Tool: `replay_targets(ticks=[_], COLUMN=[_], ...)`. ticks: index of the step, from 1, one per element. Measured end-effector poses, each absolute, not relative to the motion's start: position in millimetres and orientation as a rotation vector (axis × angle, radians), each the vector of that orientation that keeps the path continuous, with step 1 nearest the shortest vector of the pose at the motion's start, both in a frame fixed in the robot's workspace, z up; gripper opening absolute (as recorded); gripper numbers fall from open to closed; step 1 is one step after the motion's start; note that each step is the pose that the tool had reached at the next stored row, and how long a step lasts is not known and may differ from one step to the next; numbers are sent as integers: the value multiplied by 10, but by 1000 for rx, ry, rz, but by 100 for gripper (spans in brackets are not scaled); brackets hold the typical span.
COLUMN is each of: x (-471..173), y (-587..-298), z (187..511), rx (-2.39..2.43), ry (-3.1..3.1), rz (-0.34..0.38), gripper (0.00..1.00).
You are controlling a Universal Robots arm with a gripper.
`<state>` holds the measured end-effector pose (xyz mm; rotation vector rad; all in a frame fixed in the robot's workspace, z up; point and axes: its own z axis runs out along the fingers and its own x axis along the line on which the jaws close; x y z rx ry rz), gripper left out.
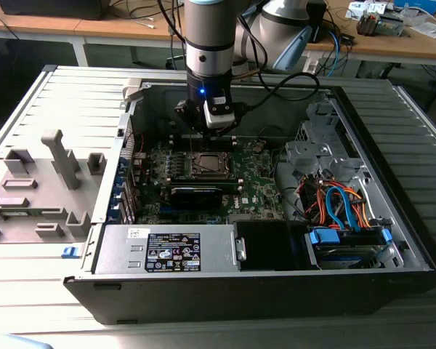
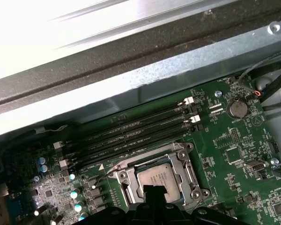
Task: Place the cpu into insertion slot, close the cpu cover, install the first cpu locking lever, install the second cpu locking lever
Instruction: 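Install the first cpu locking lever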
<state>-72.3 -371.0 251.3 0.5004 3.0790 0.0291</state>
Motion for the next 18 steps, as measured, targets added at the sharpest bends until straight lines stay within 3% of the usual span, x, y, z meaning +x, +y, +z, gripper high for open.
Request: replay_targets(ticks=[18], x=[-723], y=[-3711], z=[2513], rx=[459], ry=[3086], rz=[30], gripper=[11])
